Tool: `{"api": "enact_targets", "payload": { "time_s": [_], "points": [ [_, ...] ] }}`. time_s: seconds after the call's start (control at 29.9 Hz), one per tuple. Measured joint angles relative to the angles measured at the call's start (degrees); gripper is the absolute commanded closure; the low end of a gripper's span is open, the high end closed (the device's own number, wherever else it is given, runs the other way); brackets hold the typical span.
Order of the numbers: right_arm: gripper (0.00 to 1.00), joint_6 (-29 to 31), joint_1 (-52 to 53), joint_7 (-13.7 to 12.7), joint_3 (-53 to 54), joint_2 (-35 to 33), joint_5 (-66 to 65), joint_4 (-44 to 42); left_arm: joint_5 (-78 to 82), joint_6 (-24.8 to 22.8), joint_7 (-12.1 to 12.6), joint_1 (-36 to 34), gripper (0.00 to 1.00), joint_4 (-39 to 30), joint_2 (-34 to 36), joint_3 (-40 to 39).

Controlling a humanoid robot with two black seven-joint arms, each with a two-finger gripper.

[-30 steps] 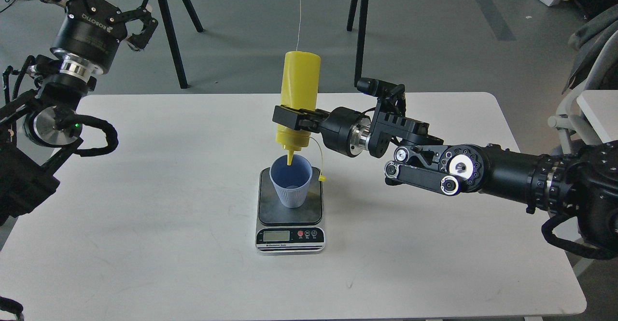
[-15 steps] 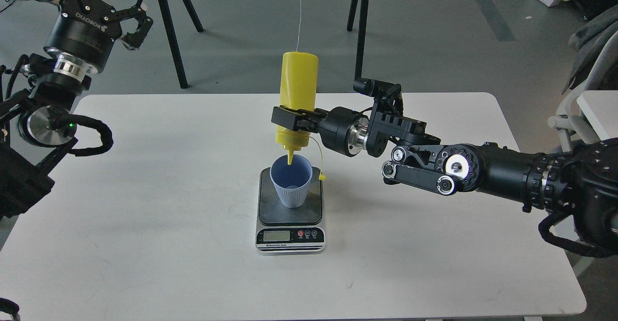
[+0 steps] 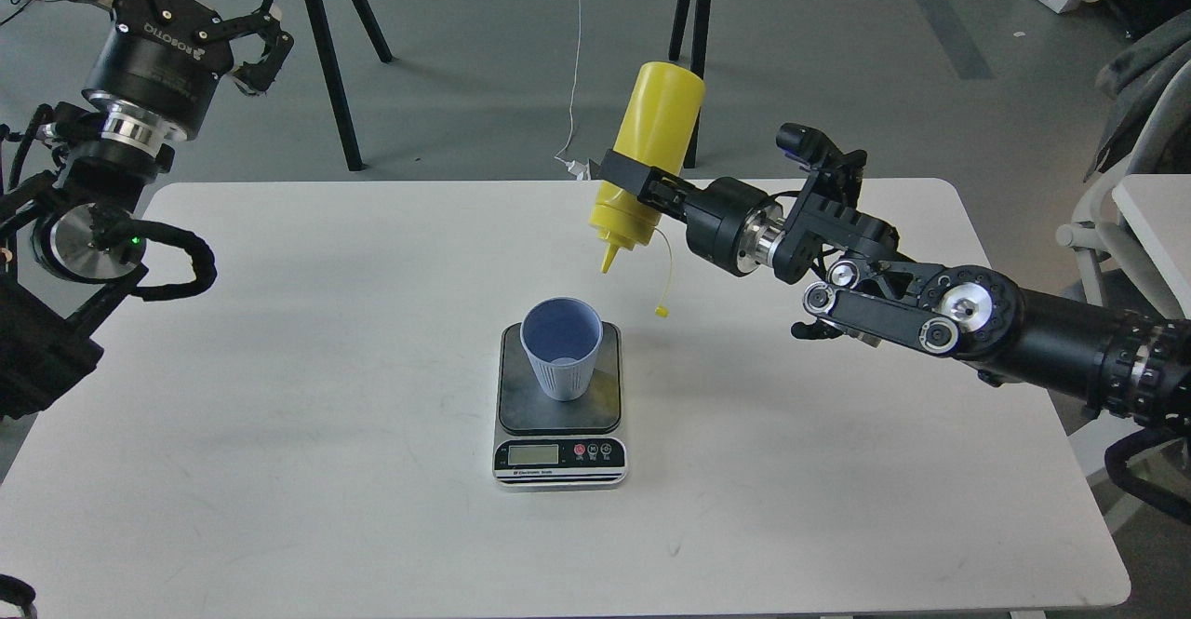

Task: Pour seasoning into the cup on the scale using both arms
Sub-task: 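Turn the bottle upright and carry it back beside the scale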

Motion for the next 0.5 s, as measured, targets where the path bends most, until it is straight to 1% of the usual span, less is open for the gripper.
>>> {"api": "enact_targets", "payload": {
  "time_s": [0.13, 0.2, 0.33, 0.5],
  "points": [
    [0.72, 4.1, -6.1, 0.3, 10.4, -5.1, 5.6, 3.2, 0.0, 0.1, 0.0, 0.0, 0.0, 0.0, -0.2, 0.0],
    [0.72, 7.1, -10.6, 0.1, 17.1, -6.9, 8.3, 4.0, 0.0, 0.2, 0.0, 0.0, 0.0, 0.0, -0.3, 0.1],
    [0.72, 14.9, -18.4, -0.4, 28.1, -9.2, 15.5, 4.5, 0.0, 0.3, 0.0, 0.0, 0.0, 0.0, -0.3, 0.1],
    [0.72, 23.6, -27.1, -1.0, 36.6, -10.0, 29.3, 4.5, 0.0, 0.4, 0.0, 0.0, 0.0, -0.3, -0.3, 0.1]
  ]
}}
